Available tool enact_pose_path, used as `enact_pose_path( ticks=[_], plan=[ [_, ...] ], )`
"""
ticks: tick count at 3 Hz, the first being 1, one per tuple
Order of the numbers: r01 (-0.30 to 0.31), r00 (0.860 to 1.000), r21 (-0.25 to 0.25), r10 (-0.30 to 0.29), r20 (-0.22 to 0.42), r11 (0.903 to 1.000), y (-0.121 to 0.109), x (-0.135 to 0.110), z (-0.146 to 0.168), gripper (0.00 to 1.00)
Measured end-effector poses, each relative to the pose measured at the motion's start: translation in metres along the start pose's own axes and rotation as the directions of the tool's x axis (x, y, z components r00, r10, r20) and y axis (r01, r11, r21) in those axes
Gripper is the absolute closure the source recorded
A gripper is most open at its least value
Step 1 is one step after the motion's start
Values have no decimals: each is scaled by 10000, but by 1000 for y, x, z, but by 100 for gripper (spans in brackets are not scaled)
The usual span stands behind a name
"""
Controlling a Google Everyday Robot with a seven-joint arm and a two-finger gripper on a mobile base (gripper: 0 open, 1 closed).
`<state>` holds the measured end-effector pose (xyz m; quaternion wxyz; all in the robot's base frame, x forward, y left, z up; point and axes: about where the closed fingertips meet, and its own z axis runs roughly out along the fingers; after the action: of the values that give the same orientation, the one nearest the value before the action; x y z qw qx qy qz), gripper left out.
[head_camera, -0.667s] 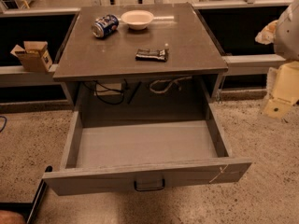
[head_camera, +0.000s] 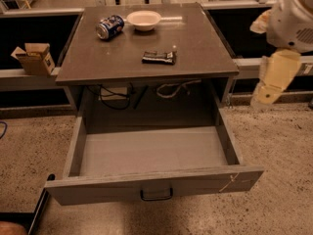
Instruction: Place rxbar chocolate into top drawer
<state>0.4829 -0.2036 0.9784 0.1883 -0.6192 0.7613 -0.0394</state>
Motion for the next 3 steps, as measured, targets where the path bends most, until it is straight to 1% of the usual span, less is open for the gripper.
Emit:
enact_pose_path(
  ticks=[1,2,3],
  plan=[
    [921,9938,-741,-870,699,9930,-68,-44,62,0],
    [1139,9833,-1625,-879,1592,9801,-108,-85,119,0],
    [458,9599,-1845,79,2803,9818,-148,-114,167,0]
  ],
)
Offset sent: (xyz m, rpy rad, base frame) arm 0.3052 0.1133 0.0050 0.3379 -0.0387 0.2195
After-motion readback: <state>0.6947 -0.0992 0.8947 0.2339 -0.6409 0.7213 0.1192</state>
